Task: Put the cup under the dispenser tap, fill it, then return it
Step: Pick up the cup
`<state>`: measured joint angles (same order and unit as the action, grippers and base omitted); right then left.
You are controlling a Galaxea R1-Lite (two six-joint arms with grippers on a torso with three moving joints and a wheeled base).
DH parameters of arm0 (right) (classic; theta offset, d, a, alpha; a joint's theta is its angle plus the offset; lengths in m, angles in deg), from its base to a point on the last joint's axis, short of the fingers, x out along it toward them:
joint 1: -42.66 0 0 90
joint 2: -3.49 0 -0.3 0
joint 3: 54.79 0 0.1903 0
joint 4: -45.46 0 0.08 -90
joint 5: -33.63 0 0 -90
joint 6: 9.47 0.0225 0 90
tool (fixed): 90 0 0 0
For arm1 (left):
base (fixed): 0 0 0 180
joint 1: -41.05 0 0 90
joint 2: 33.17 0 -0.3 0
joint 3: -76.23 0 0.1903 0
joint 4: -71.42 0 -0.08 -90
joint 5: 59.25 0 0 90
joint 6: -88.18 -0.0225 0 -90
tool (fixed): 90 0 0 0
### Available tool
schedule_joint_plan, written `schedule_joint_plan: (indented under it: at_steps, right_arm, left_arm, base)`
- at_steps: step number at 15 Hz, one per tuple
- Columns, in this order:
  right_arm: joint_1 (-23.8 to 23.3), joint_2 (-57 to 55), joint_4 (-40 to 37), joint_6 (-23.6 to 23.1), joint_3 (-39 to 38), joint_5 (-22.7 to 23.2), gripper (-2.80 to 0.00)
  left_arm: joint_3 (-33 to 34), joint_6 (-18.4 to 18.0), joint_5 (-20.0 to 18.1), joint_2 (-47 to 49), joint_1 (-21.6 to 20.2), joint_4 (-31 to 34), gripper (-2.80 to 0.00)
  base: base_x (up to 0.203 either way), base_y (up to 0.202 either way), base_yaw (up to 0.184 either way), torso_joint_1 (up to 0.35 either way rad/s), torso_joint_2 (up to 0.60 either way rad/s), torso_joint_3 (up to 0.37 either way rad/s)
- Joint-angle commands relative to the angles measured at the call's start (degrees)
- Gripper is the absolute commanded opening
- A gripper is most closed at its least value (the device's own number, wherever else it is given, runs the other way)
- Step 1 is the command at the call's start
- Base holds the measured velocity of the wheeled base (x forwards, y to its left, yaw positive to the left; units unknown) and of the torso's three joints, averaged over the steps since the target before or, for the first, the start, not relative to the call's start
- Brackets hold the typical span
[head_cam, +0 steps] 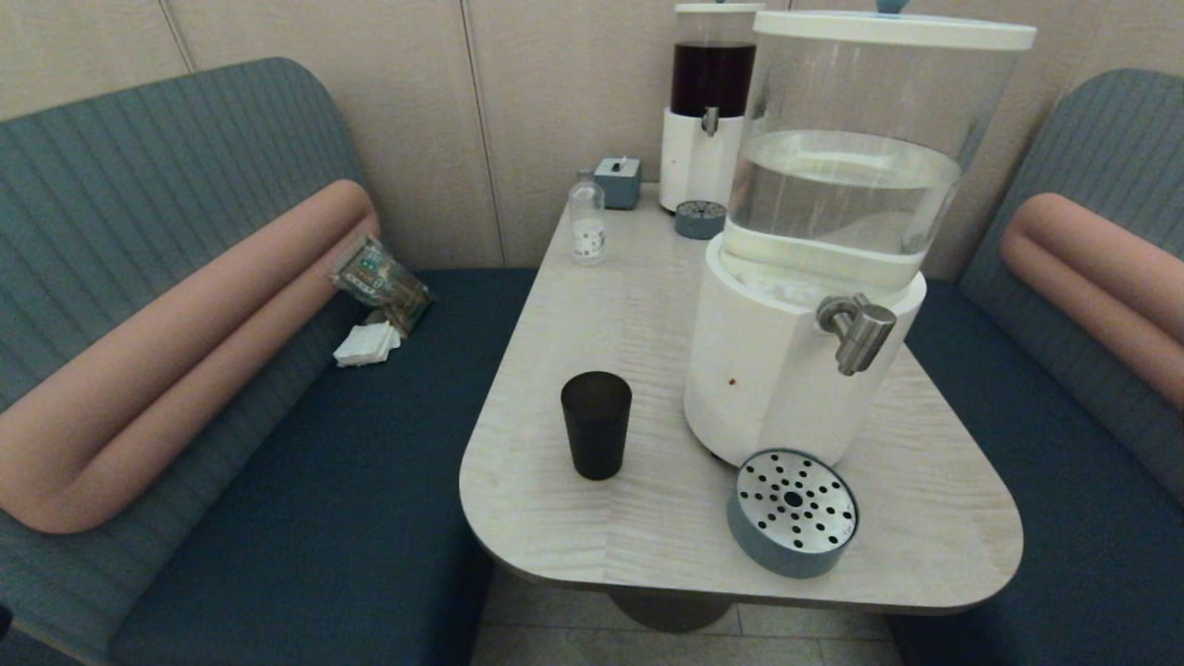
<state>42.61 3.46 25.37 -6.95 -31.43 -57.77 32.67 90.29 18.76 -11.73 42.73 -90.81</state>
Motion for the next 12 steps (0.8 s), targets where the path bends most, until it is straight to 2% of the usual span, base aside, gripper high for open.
schedule_joint_plan:
  at_steps: [1, 4, 5, 8, 12]
  right_arm:
    - [0.0, 0.0, 0.1, 0.0, -0.8, 0.0, -2.80]
    - [0.0, 0.0, 0.1, 0.0, -0.8, 0.0, -2.80]
    - [0.0, 0.0, 0.1, 0.0, -0.8, 0.0, -2.80]
    - [0.0, 0.0, 0.1, 0.0, -0.9, 0.0, -2.80]
    - [0.0, 0.0, 0.1, 0.0, -0.8, 0.0, -2.80]
  left_arm:
    - [-1.4, 0.4, -4.7, 13.6, 0.6, -7.2, -2.80]
    - [-2.6, 2.7, -25.4, 25.7, 1.1, -14.0, -2.80]
    - [-2.4, 3.1, -30.6, 28.6, 1.2, -16.2, -2.80]
    - [-0.3, 2.1, -36.3, 37.7, 1.2, -26.6, -2.80]
    - [5.5, 0.6, -37.6, 53.2, 1.2, -50.5, -2.80]
  base:
    - [0.000, 0.000, 0.000, 0.000, 0.00, 0.000]
    - [0.000, 0.000, 0.000, 0.000, 0.00, 0.000]
    - [0.000, 0.000, 0.000, 0.000, 0.00, 0.000]
    - [0.000, 0.000, 0.000, 0.000, 0.00, 0.000]
    - [0.000, 0.000, 0.000, 0.000, 0.00, 0.000]
